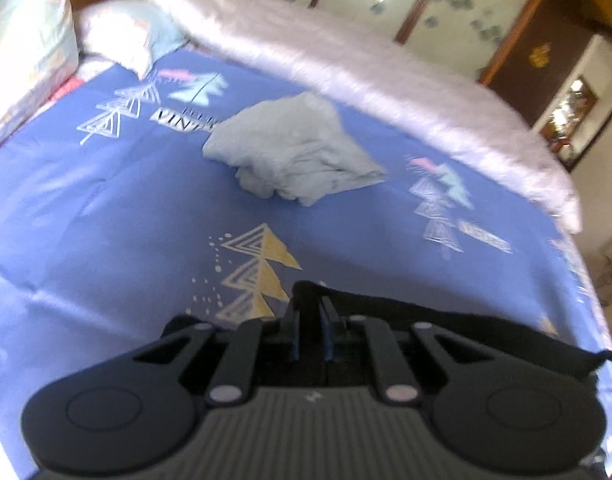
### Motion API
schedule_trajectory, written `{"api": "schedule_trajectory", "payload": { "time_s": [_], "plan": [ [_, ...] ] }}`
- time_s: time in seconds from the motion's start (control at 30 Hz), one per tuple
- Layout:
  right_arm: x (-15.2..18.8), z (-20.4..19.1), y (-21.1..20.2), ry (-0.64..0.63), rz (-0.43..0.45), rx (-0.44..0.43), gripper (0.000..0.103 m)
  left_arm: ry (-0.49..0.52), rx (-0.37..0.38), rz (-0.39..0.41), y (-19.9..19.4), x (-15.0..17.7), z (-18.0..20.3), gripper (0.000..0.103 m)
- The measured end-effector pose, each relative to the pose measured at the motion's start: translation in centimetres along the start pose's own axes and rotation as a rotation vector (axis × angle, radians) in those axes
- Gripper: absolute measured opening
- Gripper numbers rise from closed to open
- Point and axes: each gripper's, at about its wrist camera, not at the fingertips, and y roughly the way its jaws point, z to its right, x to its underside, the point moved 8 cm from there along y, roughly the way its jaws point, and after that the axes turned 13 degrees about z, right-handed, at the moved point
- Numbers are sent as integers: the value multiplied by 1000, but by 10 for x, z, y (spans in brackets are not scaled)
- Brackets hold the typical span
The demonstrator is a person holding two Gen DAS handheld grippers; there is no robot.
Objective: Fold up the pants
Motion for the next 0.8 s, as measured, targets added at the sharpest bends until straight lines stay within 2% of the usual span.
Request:
{"api": "schedule_trajectory", "payload": {
  "time_s": [0.17, 0.3, 0.37, 0.4, 0.43, 0.5, 0.53, 0.57, 0.6, 0.7, 0.8],
  "plan": [
    [10, 53, -76, 111, 73, -59, 3, -3, 59, 56, -76, 36, 1, 9],
    [54, 122, -132, 255, 98, -76, 3, -13, 62, 52, -125, 88, -14, 10],
    [91, 154, -152, 309, 96, -74, 4, -23, 48, 15, -134, 123, -26, 11],
    [111, 168, -158, 335, 88, -67, 4, -21, 37, -26, -135, 142, -31, 16],
    [133, 181, -161, 361, 70, -46, 9, -13, 8, -72, -132, 160, -38, 21],
    [169, 204, -163, 426, 20, 16, 6, -1, -40, -136, -127, 188, -50, 23],
    [180, 209, -164, 474, 9, -7, 17, -8, -42, -140, -129, 192, -51, 24],
    [186, 214, -169, 511, 10, 5, 36, -23, -42, -128, -134, 192, -51, 24],
    [186, 216, -173, 516, 24, 23, 41, -44, -38, -110, -141, 189, -49, 28],
    [171, 212, -187, 494, 104, 10, 42, -100, -10, -52, -163, 173, -47, 45],
    [152, 207, -192, 482, 131, -41, 43, -164, 18, 27, -184, 157, -50, 55]
  ]
}}
